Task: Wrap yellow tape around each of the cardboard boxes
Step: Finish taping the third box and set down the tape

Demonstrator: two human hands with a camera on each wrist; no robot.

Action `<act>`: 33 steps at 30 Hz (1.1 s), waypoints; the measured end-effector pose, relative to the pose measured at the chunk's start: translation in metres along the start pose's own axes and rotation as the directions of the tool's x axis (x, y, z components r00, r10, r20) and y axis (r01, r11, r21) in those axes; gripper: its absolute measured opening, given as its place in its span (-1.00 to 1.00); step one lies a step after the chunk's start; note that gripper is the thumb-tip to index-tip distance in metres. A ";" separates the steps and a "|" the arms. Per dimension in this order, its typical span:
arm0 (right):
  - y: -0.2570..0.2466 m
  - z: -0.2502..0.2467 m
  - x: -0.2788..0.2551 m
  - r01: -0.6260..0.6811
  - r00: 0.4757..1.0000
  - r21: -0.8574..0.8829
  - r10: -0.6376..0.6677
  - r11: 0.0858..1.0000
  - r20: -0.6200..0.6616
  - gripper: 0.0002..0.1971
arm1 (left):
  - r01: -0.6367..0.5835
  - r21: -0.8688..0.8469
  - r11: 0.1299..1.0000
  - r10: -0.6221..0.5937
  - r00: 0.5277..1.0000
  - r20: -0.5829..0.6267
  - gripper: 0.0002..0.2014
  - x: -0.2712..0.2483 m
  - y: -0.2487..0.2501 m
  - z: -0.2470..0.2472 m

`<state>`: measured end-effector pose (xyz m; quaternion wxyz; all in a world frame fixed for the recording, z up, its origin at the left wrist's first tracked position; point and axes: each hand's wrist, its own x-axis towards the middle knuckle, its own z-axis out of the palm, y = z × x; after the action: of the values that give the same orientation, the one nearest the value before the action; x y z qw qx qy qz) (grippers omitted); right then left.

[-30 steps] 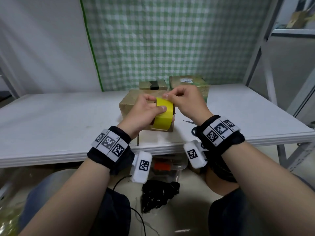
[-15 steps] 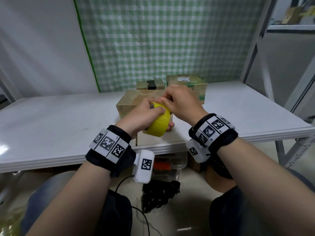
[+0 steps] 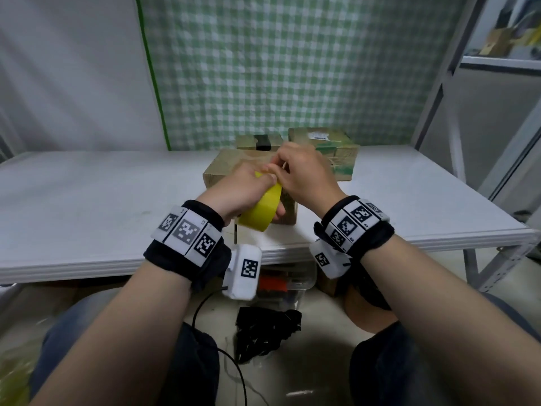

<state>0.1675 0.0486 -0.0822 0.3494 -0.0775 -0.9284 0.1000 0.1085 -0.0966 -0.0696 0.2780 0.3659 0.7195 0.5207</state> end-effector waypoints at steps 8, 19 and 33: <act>-0.009 0.006 -0.001 -0.018 0.999 -0.032 0.019 0.999 0.029 -0.80 | 0.005 0.034 0.999 -0.004 1.000 -0.015 -0.75 0.000 0.001 -0.001; -0.002 -0.004 0.004 -0.195 0.981 0.115 0.192 0.974 0.037 -0.82 | -0.090 -0.016 0.996 0.088 0.989 -0.117 -0.85 -0.003 -0.006 0.006; 0.008 -0.018 -0.008 -0.471 0.879 0.606 0.401 0.641 0.259 -0.84 | -0.222 0.351 0.910 0.308 0.928 -0.212 -0.23 -0.003 -0.013 0.018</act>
<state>0.1864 0.0568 -0.0757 0.2722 -0.1671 -0.8039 0.5018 0.1207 -0.0915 -0.0873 0.0433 0.4290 0.7680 0.4736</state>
